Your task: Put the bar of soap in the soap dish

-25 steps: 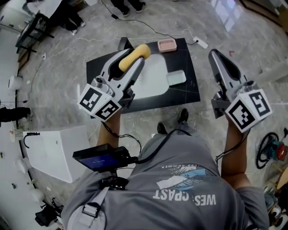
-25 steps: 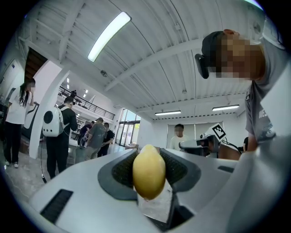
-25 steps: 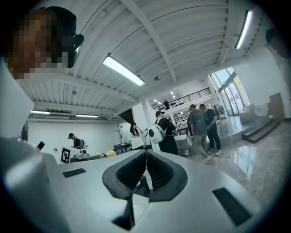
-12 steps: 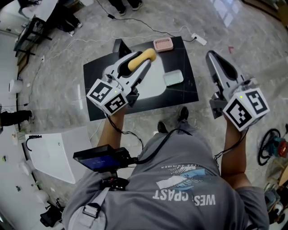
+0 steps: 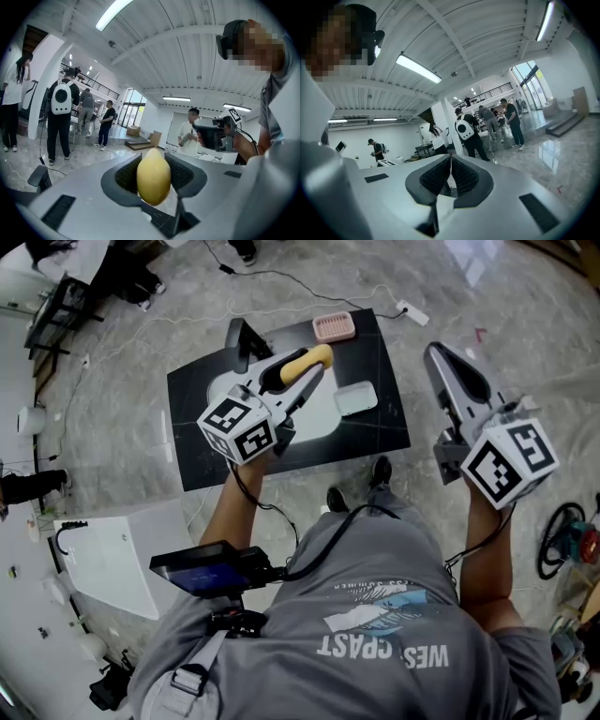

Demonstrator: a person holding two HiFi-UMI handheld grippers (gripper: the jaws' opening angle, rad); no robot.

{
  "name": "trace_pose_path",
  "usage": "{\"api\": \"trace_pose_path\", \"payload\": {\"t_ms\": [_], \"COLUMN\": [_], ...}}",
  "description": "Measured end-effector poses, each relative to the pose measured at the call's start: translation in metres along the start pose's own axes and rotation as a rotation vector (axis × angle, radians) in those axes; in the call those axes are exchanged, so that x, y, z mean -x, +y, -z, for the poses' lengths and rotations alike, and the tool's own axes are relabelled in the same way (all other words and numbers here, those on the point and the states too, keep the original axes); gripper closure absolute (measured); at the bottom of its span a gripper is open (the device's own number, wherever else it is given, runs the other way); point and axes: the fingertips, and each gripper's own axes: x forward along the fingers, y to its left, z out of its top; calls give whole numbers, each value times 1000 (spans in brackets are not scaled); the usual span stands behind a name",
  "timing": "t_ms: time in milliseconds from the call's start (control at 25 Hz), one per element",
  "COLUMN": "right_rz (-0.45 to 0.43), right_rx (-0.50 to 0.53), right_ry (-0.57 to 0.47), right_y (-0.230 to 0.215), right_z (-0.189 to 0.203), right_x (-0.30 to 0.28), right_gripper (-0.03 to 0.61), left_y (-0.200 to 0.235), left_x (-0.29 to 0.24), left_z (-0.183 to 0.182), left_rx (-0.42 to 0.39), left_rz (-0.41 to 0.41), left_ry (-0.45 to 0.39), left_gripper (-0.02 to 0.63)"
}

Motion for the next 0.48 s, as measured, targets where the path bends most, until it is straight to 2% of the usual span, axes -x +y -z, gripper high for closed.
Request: {"api": "trace_pose_path", "payload": {"t_ms": [480], "right_rz": [4], "right_rx": [-21], "right_ry": [25], "right_y": [-18], "right_z": [8], "right_x": [-9], "right_gripper": [572], "left_y": [15], "left_x": [-33], "left_z": [51], "left_rx": [56], "left_rz": [3], "left_ry": [115], "left_gripper": [457]}}
